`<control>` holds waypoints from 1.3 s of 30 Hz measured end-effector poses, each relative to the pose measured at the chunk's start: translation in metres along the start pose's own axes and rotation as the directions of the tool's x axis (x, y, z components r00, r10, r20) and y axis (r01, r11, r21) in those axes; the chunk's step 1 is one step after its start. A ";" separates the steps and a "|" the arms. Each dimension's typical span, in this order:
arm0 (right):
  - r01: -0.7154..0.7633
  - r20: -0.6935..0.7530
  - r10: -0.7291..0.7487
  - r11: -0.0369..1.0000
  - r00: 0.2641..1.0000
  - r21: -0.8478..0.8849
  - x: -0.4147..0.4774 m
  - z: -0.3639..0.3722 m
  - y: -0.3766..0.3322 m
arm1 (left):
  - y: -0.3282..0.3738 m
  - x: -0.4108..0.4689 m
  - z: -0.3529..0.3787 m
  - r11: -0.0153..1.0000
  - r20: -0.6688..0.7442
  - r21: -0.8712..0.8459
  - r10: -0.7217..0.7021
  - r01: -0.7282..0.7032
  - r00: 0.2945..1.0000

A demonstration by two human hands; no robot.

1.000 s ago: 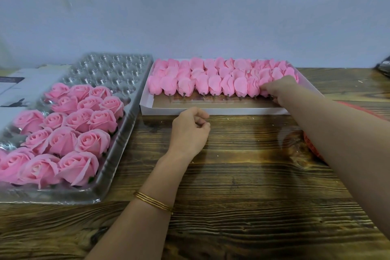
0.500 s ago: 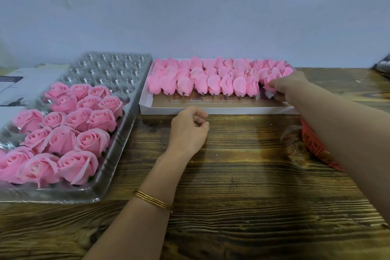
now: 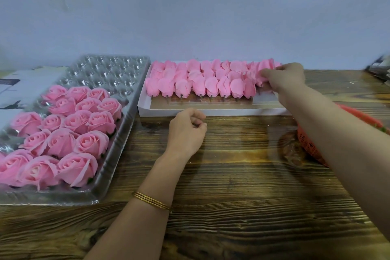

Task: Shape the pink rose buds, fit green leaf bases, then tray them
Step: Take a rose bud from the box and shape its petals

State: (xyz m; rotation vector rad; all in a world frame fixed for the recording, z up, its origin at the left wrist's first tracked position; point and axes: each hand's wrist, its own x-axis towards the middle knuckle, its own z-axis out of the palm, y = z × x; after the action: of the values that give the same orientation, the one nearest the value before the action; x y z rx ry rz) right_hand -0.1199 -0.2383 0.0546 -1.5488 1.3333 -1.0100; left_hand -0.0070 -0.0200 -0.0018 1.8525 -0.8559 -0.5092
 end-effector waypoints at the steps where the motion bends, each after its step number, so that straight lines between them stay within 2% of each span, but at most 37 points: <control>1: 0.033 0.022 -0.034 0.999 0.999 0.019 -0.007 0.001 -0.001 | 0.000 0.000 0.000 1.000 -0.004 -0.003 0.002 -0.002 1.000; 5: 0.095 0.137 -0.118 0.982 0.983 0.161 -0.050 0.006 -0.004 | 0.002 -0.001 0.002 0.998 -0.019 -0.055 0.010 -0.011 1.000; 8: 0.066 0.228 -0.136 0.955 0.964 0.289 -0.090 0.011 0.001 | 0.007 -0.004 0.001 0.968 0.049 -0.249 -0.011 0.023 0.999; 11: -0.028 0.285 -0.090 0.923 0.954 0.385 -0.122 0.018 0.014 | 0.013 -0.005 -0.003 0.853 0.225 -0.507 -0.011 0.127 0.974; 14: -0.137 0.349 -0.041 0.871 0.936 0.471 -0.145 0.023 0.026 | 0.015 -0.008 -0.006 0.720 0.385 -0.666 0.107 0.196 0.917; 18: -0.198 0.408 -0.045 0.822 0.912 0.534 -0.163 0.027 0.037 | 0.015 -0.013 -0.003 0.693 0.453 -0.679 0.139 0.241 0.881; 20: -0.222 0.441 -0.060 0.800 0.895 0.558 -0.167 0.028 0.039 | 0.016 -0.014 -0.002 0.702 0.450 -0.667 0.112 0.250 0.886; 23: -0.330 0.517 -0.060 0.705 0.854 0.628 -0.171 0.028 0.038 | 0.015 -0.015 -0.001 0.722 0.446 -0.640 0.073 0.262 0.892; 27: -0.437 0.610 -0.071 0.633 0.789 0.639 -0.170 0.024 0.039 | 0.015 -0.015 -0.001 0.730 0.457 -0.622 0.046 0.282 0.888; 33: -0.571 0.724 -0.046 0.580 0.689 0.580 -0.168 0.016 0.038 | 0.014 -0.015 -0.004 0.719 0.510 -0.624 0.078 0.305 0.857; 39: -0.588 0.744 -0.007 0.608 0.668 0.533 -0.169 0.014 0.034 | 0.014 -0.015 -0.005 0.720 0.529 -0.617 0.081 0.318 0.845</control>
State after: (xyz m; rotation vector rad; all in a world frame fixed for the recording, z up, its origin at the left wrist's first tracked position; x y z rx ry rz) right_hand -0.1365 -0.0724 0.0093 -0.8174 0.4784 -0.5129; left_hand -0.0183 -0.0095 0.0121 1.0663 -0.7363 -1.2838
